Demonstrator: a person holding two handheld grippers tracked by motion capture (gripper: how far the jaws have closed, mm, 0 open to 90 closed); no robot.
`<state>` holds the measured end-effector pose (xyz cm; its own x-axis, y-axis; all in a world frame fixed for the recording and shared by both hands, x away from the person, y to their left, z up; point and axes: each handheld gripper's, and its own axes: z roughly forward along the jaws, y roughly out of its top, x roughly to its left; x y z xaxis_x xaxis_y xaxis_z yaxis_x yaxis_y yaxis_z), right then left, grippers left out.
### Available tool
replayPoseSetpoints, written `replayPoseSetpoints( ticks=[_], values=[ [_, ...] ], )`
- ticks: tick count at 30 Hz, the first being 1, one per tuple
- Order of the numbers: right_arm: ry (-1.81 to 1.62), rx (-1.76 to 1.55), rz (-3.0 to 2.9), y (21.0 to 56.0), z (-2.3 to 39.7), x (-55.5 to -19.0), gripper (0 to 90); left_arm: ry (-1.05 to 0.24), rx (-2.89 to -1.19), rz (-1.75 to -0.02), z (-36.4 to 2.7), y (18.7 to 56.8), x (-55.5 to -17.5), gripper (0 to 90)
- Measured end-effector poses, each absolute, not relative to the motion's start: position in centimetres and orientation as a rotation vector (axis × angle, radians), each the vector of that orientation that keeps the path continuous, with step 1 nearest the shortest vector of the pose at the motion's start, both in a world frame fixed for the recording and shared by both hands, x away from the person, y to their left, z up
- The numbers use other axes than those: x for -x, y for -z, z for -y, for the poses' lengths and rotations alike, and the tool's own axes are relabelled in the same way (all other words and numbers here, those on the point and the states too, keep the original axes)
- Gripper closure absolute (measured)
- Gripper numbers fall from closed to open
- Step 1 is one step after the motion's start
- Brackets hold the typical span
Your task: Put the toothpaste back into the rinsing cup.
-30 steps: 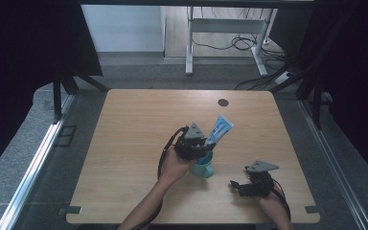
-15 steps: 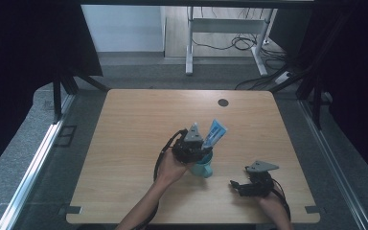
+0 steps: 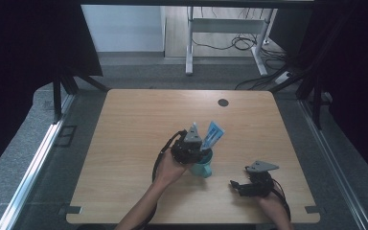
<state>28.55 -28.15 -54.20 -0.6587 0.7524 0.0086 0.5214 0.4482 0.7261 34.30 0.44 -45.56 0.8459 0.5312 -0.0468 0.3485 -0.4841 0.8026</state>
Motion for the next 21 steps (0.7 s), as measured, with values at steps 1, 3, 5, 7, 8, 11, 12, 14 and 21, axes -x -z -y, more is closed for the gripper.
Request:
replayPoseSetpoints(
  ticks=[1, 3, 5, 7, 8, 11, 12, 14, 21],
  values=[
    [-1.033, -1.089, -2.389, 54.2, 28.2, -28.6, 13.5, -0.263, -2.124, -0.637, -0.5, 45.5, -34.3, 65.2],
    [-1.033, -1.088, -2.388, 54.2, 28.2, -28.6, 13.5, -0.261, -2.124, -0.635, -0.5, 45.4, -34.3, 63.7],
    [-1.033, -1.089, -2.389, 54.2, 28.2, -28.6, 13.5, -0.258, -2.115, -0.637, -0.7, 45.2, -34.2, 61.9],
    [-1.033, -1.089, -2.388, 54.2, 28.2, -28.6, 13.5, -0.254, -2.104, -0.638, -0.9, 45.1, -34.2, 59.3],
    [-1.033, -1.089, -2.389, 54.2, 28.2, -28.6, 13.5, -0.254, -2.104, -0.638, -0.9, 45.1, -34.2, 57.9],
    [-1.033, -1.088, -2.388, 54.2, 28.1, -28.5, 13.5, -0.242, -2.1, -0.643, -1.2, 45.0, -34.0, 53.5],
    [-1.033, -1.088, -2.388, 54.2, 28.1, -28.5, 13.5, -0.248, -2.104, -0.643, -1.2, 45.0, -34.0, 52.5],
    [-1.033, -1.088, -2.389, 54.2, 28.2, -28.5, 13.5, -0.25, -2.107, -0.643, -1.2, 45.0, -33.9, 51.5],
    [-1.032, -1.088, -2.391, 54.2, 28.2, -28.6, 13.5, -0.243, -2.13, -0.659, -1.5, 44.8, -33.5, 44.9]
  ],
)
